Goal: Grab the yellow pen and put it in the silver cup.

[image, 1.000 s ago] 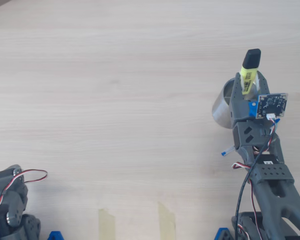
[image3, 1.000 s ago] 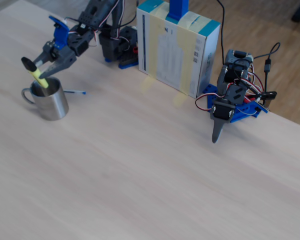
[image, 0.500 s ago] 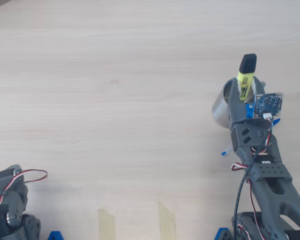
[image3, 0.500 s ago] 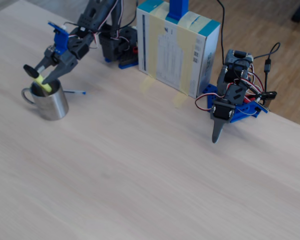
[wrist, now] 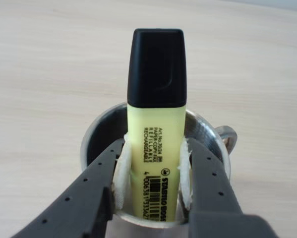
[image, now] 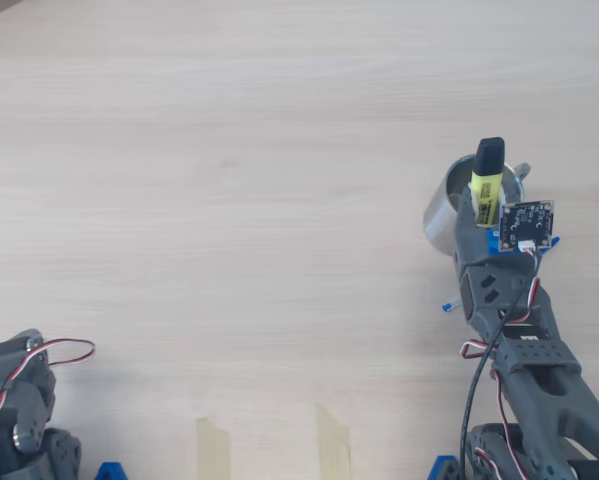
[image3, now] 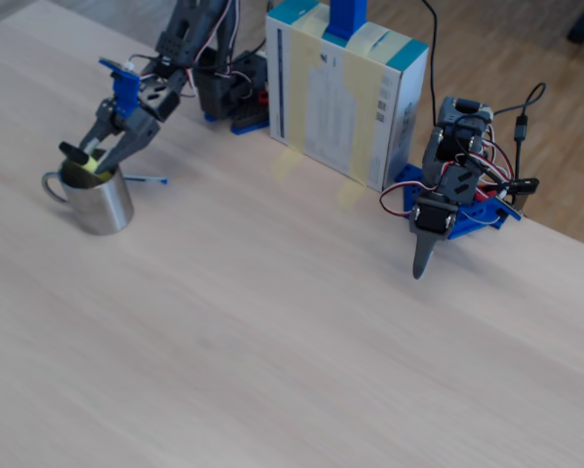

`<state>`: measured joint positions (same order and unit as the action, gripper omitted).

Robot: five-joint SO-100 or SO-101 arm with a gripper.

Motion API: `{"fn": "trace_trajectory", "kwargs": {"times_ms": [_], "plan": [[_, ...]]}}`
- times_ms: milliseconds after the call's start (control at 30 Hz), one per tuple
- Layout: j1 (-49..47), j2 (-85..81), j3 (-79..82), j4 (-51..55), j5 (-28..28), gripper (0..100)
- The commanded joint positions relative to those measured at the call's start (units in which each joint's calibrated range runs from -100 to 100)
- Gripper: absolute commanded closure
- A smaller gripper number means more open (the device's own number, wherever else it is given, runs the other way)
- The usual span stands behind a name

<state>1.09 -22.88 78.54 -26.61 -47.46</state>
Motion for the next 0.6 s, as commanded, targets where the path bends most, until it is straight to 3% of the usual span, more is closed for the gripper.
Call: {"fn": "trace_trajectory", "kwargs": {"times_ms": [0, 567], "plan": [[0.6, 0.0, -0.1, -0.7, 0.4, 98], [0.3, 0.0, -0.7, -0.3, 0.3, 97]]}}
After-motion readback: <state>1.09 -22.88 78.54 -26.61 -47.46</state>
